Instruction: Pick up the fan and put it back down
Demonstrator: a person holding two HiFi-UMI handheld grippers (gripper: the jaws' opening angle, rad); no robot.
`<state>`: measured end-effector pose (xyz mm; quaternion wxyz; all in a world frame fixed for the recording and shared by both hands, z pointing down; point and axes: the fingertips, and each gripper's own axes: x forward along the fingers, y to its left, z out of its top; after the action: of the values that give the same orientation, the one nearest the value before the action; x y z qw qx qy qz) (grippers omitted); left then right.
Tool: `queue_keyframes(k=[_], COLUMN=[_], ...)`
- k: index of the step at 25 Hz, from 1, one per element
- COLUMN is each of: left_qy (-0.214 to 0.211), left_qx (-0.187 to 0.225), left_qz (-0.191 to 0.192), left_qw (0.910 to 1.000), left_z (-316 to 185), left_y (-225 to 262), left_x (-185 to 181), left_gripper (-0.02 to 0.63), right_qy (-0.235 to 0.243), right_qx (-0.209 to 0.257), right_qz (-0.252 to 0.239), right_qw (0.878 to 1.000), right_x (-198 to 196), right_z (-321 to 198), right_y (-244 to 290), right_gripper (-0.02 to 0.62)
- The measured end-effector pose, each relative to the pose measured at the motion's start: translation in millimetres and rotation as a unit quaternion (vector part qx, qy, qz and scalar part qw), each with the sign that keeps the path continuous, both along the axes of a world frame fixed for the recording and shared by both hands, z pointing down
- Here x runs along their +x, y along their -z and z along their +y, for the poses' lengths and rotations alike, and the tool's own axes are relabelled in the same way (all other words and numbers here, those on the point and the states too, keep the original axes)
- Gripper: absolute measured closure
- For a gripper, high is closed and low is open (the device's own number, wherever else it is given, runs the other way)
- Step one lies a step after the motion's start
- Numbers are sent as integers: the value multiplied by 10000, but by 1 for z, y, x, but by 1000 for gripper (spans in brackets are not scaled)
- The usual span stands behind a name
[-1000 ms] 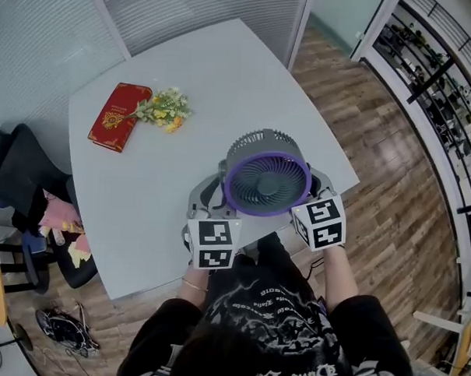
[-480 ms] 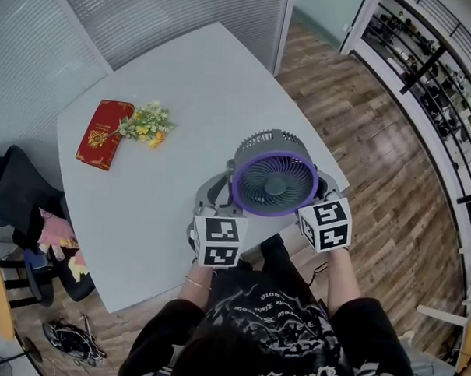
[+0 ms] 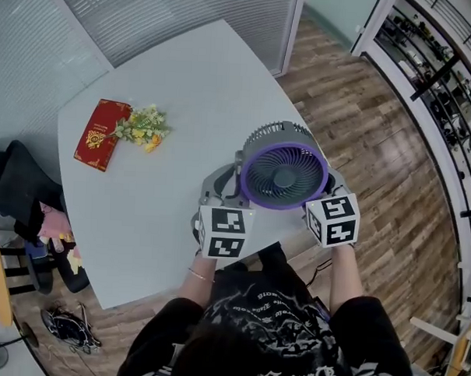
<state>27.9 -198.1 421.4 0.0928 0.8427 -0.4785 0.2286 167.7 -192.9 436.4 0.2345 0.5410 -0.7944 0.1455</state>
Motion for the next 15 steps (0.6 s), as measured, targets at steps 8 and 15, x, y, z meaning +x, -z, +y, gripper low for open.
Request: queue_keyframes(k=[8,15], left_qy=[163,191], left_qx=[-70,-163], left_qz=[9,-19], left_qw=[9998,9997], left_z=[-36,-73], left_y=[-8,-16], left_x=[18,28], left_gripper=[535,535], right_qy=[172,241], right_qx=[-60,-128], right_qz=[21,6], right_qw=[9998,9996], right_x=[17,27], right_z=[-40,-78], right_y=[-7,-14], right_gripper=[453,453])
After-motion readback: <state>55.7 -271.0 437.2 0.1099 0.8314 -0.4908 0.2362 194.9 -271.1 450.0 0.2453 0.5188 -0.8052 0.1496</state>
